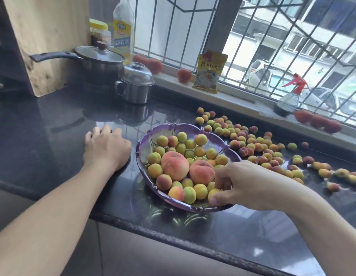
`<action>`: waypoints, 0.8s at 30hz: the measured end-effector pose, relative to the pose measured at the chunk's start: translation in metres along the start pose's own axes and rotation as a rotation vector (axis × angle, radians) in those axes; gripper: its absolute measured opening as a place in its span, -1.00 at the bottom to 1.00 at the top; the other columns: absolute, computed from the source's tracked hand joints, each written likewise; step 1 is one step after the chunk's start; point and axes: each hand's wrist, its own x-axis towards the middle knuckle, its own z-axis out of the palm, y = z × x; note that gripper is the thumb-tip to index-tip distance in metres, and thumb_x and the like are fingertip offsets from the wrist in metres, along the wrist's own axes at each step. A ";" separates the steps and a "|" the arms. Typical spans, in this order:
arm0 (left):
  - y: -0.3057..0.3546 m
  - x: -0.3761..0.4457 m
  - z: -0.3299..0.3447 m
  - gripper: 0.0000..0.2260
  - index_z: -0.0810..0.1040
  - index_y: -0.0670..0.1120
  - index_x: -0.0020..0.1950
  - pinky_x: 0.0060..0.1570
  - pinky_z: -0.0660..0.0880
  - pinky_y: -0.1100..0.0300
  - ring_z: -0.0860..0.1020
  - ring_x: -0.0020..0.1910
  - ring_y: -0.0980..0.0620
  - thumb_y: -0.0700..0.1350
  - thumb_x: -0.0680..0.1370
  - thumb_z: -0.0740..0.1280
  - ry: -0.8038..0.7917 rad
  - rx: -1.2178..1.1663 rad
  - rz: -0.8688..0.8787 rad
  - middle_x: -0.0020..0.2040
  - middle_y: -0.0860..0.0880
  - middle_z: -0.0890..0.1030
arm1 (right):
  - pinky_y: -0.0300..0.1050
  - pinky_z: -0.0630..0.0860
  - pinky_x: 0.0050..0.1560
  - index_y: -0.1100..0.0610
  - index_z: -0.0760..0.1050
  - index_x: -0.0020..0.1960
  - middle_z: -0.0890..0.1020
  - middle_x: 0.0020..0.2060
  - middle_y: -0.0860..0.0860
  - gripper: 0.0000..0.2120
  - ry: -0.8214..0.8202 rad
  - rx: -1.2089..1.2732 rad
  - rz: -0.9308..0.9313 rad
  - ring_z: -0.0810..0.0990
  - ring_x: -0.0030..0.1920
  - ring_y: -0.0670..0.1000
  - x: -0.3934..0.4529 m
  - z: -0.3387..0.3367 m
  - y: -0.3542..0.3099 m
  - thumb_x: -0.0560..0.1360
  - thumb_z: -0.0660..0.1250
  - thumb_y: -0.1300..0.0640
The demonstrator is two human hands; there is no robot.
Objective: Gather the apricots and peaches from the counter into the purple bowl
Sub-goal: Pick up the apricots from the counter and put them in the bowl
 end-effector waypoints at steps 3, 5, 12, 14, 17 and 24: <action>0.000 0.000 0.000 -0.65 0.60 -0.09 0.26 0.43 0.29 -0.12 0.41 0.36 -0.25 -0.02 0.64 0.10 0.001 0.002 0.004 0.35 -0.20 0.55 | -0.23 0.38 -0.27 -0.10 0.52 -0.12 0.53 -0.19 -0.12 -0.78 -0.019 0.019 -0.002 0.48 -0.21 -0.09 0.001 -0.003 0.000 0.46 0.47 -0.20; 0.000 0.000 0.001 -0.65 0.60 -0.09 0.26 0.43 0.28 -0.12 0.41 0.36 -0.25 -0.02 0.65 0.11 0.000 -0.003 0.003 0.35 -0.20 0.54 | -0.24 0.39 -0.27 -0.09 0.53 -0.10 0.54 -0.18 -0.12 -0.79 -0.027 0.024 -0.008 0.49 -0.20 -0.09 0.002 -0.003 -0.002 0.46 0.48 -0.18; -0.001 0.000 0.003 -0.65 0.61 -0.08 0.26 0.47 0.29 -0.12 0.42 0.38 -0.25 -0.01 0.64 0.12 0.005 -0.011 0.008 0.37 -0.19 0.55 | -0.28 0.40 -0.25 -0.07 0.54 0.03 0.55 -0.13 -0.12 -0.76 -0.058 -0.007 -0.023 0.52 -0.16 -0.09 0.002 -0.006 -0.003 0.48 0.45 -0.18; -0.002 0.000 0.004 -0.66 0.61 -0.07 0.25 0.47 0.29 -0.10 0.42 0.38 -0.24 -0.01 0.64 0.13 0.020 -0.022 0.015 0.37 -0.18 0.56 | -0.28 0.45 -0.25 -0.10 0.55 0.02 0.60 -0.17 -0.14 -0.79 -0.020 0.067 -0.007 0.57 -0.18 -0.13 0.001 -0.014 0.006 0.51 0.42 -0.19; 0.000 0.000 0.002 -0.68 0.60 -0.08 0.25 0.43 0.32 -0.08 0.43 0.35 -0.25 -0.02 0.66 0.13 0.022 0.002 0.014 0.35 -0.19 0.56 | -0.24 0.57 -0.22 -0.03 0.60 -0.05 0.68 -0.24 -0.08 -0.92 0.234 0.340 0.040 0.64 -0.25 -0.14 0.012 -0.032 0.035 0.57 0.39 -0.02; 0.005 0.005 -0.004 -0.73 0.53 -0.09 0.25 0.22 0.37 -0.10 0.40 0.28 -0.27 -0.04 0.65 0.16 0.003 0.107 0.025 0.28 -0.21 0.51 | -0.12 0.59 -0.25 0.09 0.66 0.04 0.69 -0.07 0.06 -0.86 0.519 0.435 0.306 0.67 -0.19 0.03 0.119 -0.007 0.124 0.60 0.33 0.23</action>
